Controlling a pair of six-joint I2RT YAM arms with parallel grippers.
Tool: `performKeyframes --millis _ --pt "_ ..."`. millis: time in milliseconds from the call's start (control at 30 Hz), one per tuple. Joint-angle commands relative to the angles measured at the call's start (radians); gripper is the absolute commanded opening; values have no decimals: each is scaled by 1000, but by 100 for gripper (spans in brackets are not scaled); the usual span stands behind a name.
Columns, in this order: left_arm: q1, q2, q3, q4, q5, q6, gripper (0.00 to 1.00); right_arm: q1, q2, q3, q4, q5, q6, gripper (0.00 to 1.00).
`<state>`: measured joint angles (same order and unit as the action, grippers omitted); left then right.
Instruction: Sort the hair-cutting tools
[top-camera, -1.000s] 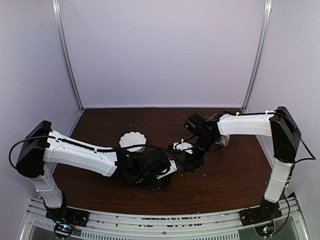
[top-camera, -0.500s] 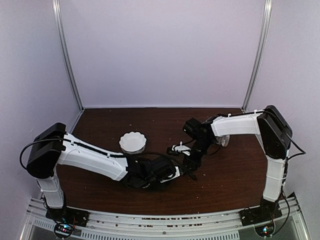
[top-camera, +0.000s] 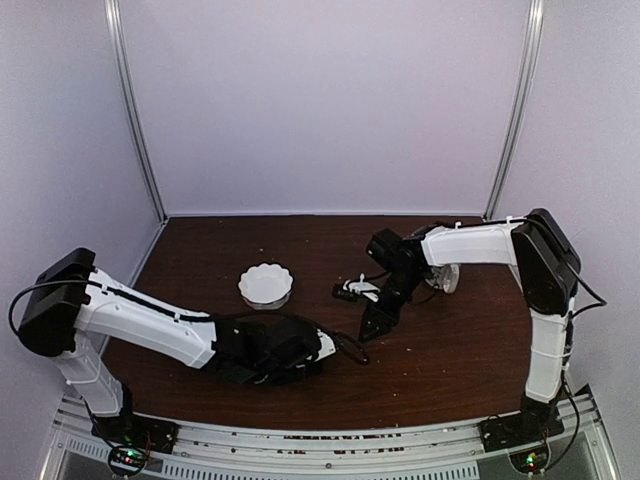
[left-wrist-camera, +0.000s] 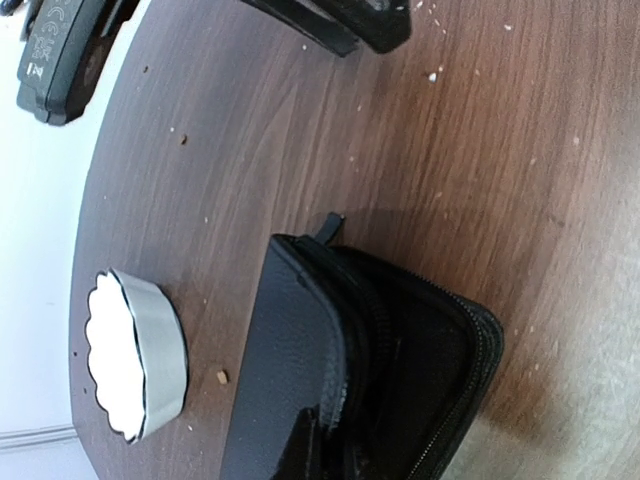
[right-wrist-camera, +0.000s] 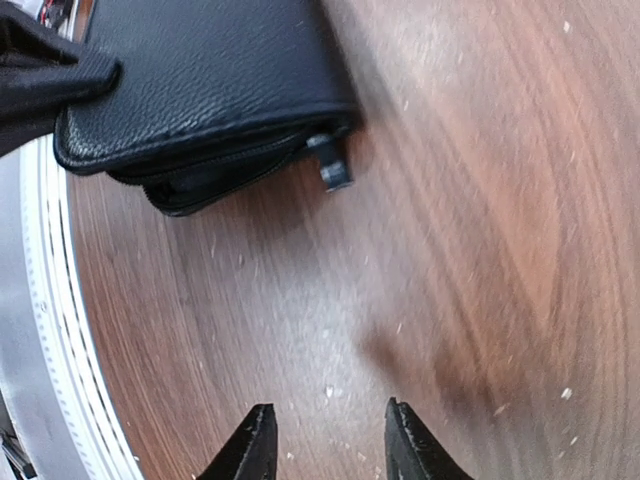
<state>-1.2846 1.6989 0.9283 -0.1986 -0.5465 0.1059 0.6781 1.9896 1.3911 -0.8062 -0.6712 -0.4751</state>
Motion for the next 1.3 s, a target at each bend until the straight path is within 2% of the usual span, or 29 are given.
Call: performKeyframes --millis 0,167,400,700,967,1267 --pt "-8 -49 -65 50 14 -83 0 14 53 68 -16 -51 26 39" --pt "-28 -63 -106 102 -5 -102 0 45 123 131 -24 -103 61 39" --pt "-79 -86 -145 157 -53 -109 0 100 186 202 -3 -87 98 39" --pt "-125 -163 -199 211 -167 -128 0 112 207 202 5 -124 95 39" --pt "-145 -189 -184 190 -182 -123 0 112 217 211 -3 -273 73 40" --pt "-155 -171 -163 173 -180 -121 0 102 245 256 -4 -326 97 38"
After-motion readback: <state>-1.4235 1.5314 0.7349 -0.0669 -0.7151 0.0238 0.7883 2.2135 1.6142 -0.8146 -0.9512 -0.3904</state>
